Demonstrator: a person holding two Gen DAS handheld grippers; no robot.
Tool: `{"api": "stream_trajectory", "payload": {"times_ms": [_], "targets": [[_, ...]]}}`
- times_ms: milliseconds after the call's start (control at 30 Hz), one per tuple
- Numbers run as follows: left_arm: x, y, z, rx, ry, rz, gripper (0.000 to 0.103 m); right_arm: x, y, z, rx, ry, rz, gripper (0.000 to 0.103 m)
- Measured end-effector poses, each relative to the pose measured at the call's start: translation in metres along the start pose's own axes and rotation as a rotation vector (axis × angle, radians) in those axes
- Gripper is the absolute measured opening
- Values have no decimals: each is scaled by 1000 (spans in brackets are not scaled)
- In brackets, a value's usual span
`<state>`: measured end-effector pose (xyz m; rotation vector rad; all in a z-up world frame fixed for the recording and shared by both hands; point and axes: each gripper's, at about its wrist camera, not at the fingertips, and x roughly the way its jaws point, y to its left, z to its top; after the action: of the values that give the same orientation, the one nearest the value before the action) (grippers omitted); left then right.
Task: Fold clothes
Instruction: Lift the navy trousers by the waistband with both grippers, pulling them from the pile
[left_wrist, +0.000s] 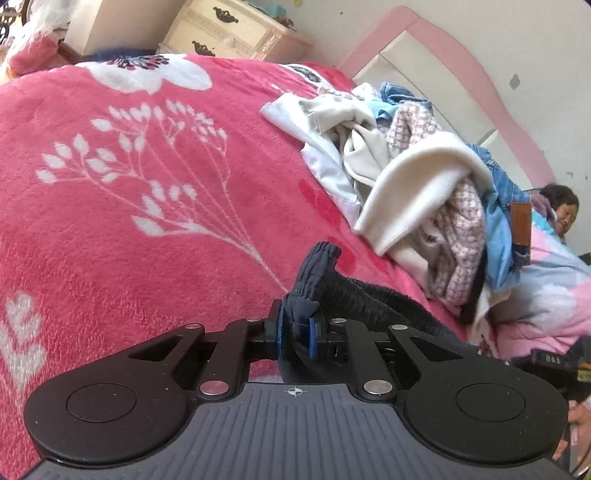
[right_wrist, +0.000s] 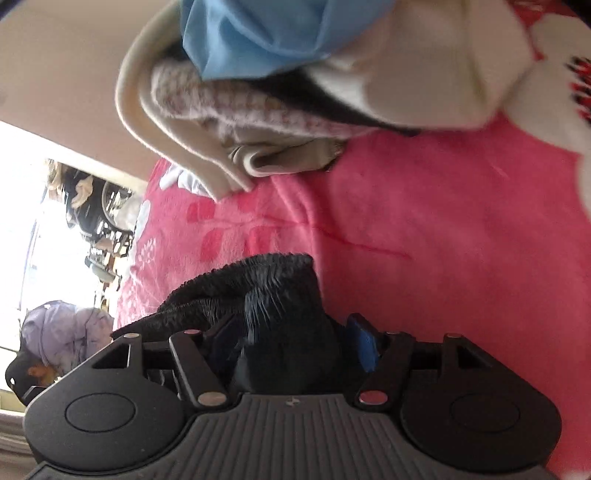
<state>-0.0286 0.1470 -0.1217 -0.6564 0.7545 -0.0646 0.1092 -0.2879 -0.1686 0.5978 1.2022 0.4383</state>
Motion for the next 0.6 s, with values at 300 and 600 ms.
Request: {"api": "stream_trajectory", "payload": {"times_ms": [300, 600], "targets": [[10, -2, 1, 11, -28, 17, 9, 5, 14, 6, -117, -29, -29, 18], [-46, -42, 9, 81, -259, -70, 7, -109, 102, -34, -487, -390, -38, 13]]}}
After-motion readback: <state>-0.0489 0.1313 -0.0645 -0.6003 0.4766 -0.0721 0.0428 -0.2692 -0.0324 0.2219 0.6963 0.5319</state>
